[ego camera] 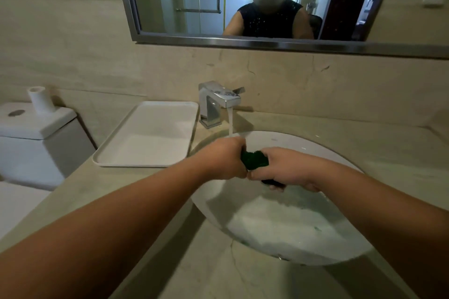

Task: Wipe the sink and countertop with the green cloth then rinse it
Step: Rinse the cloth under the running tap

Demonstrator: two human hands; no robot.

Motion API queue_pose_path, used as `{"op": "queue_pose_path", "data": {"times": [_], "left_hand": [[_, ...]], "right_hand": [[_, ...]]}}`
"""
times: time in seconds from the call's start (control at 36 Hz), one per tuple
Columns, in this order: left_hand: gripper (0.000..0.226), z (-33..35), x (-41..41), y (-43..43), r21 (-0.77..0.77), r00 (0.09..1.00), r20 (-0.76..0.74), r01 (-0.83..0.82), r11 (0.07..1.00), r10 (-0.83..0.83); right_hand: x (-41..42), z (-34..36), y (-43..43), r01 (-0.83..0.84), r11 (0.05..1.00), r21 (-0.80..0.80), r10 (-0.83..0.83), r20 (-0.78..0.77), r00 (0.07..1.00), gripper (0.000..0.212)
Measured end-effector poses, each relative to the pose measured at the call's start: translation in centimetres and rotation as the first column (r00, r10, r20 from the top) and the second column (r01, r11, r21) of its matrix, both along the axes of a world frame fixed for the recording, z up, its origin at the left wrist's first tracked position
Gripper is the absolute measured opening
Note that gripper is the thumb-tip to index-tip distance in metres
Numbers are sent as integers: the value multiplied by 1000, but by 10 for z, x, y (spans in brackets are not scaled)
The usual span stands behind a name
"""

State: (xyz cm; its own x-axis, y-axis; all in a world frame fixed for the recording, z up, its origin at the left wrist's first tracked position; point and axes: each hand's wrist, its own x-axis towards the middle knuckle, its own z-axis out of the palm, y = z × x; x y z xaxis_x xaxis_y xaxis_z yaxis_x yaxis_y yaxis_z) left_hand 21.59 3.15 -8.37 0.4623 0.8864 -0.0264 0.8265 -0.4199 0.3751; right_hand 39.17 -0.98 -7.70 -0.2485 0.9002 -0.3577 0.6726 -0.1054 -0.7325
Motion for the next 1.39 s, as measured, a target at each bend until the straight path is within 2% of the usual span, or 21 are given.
{"op": "queue_pose_path", "data": {"times": [0.08,0.14,0.25,0.36,0.44,0.58,0.69,0.75,0.81,0.94,1.08,1.19,1.25,1.31,1.39], "left_hand": [[38,-1,-15,22,-213,980,172,-60,975,98],[40,-4,-24,34,-327,930,322,-64,943,175],[36,-9,-33,51,-376,853,459,-67,924,248],[35,-13,-33,63,-387,793,526,-99,917,307],[33,-13,-32,70,-395,778,527,-131,909,341],[36,-16,-32,80,-412,760,538,-141,900,365],[30,-17,-32,82,-426,747,572,-81,901,338],[21,-17,-33,81,-432,733,590,-67,900,338],[15,-17,-34,79,-413,732,592,-82,907,336],[27,-16,-33,79,-320,735,590,-168,932,335],[33,-11,-36,82,-273,742,575,-224,936,345],[25,-4,-43,80,-271,777,534,-216,938,333],[22,0,-43,78,-287,831,474,-167,943,291],[24,5,-38,75,-332,881,414,-89,939,230],[32,7,-28,71,-365,871,457,1,931,179]], "right_hand": [[-6,-9,22,24,987,159,-51,168,984,31],[-10,-13,33,33,970,240,-90,232,969,32],[-15,-25,49,88,970,226,-139,224,965,40],[-17,-37,63,124,963,239,-176,211,962,66],[-20,-39,71,183,937,296,-221,100,970,72],[-24,-42,84,236,909,342,-244,-21,970,56],[-29,-42,87,261,893,367,-234,-117,965,32],[-30,-42,87,250,885,392,-222,-115,968,12],[-31,-43,88,256,881,399,-226,-121,967,3],[-30,-41,88,371,851,372,-284,-270,920,15],[-17,-37,92,531,812,242,-395,-442,806,17],[2,-29,90,586,796,152,-442,-516,734,13],[6,-25,88,566,806,173,-414,-518,748,6],[4,-23,89,523,826,213,-370,-495,786,12],[-6,-17,87,402,879,256,-259,-451,854,25]]}}
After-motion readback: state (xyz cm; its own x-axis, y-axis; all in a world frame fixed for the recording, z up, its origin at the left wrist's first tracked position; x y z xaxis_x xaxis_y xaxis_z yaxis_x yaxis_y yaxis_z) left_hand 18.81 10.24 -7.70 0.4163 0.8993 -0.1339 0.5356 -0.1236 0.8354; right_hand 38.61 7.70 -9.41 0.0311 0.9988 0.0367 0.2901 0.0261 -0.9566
